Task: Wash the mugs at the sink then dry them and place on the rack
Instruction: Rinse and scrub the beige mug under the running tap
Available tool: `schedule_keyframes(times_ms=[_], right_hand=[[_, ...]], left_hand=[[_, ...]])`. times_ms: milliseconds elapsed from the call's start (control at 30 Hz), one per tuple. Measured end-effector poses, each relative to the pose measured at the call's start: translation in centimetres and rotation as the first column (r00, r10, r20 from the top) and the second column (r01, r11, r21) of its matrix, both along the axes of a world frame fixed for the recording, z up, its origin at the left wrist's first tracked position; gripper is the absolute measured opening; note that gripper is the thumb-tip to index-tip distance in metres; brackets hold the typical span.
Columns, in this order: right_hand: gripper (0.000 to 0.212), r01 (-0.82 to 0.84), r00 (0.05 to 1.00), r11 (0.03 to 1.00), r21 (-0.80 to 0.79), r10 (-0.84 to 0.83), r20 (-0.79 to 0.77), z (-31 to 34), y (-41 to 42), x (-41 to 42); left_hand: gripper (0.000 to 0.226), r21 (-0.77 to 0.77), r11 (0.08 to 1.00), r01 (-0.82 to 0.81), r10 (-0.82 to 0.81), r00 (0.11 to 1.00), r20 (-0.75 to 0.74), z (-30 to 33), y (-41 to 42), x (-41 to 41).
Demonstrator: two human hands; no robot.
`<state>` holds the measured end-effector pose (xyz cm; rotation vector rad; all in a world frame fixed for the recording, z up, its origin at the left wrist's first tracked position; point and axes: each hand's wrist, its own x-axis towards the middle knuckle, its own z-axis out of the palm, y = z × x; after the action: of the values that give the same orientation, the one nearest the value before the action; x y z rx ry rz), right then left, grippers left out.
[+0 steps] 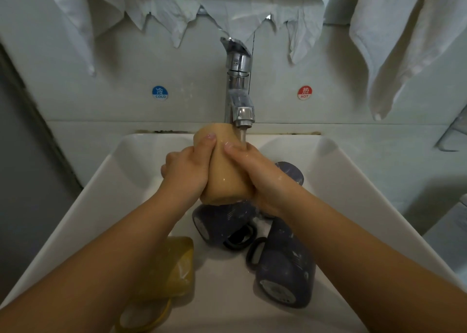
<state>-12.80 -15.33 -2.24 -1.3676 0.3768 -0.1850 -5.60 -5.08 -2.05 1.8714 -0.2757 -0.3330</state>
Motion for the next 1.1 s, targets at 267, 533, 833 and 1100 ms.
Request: schedule_keyframes(times_ms=[267,533,833,1100], right_hand=[[0.049,0.186,0.981,0.863,-0.470,-0.137,0.137,-1.2,0.9,0.6],[0.050,0.138,0.990,0.941,-0.308,-0.125,0.063,-0.4,-0.5,0.5],[0.067,0.229,0.973,0.826,-0.516,-0.196,0.118,-0.6,0.2,0.8],[0.079,0.161,0.976,0.713,-0.683,-0.216,0.005,0.9,-2.1,-1.0]], left_hand=[[0.088,-0.163,0.983,0.081,-0.115,0.970,-0.214,-0.4,-1.0,-1.1],[0.067,-0.166,0.985,0.052,-0.082,0.981,-0.175,-0.3,-2.3,-0.8],[0.060,-0.171,0.985,0.006,-0.023,0.995,-0.095,-0.5,-2.6,-0.9],[0.053,-0.337,0.923,0.183,-0.287,0.913,-0.291,0.1,-3.8,-1.7]])
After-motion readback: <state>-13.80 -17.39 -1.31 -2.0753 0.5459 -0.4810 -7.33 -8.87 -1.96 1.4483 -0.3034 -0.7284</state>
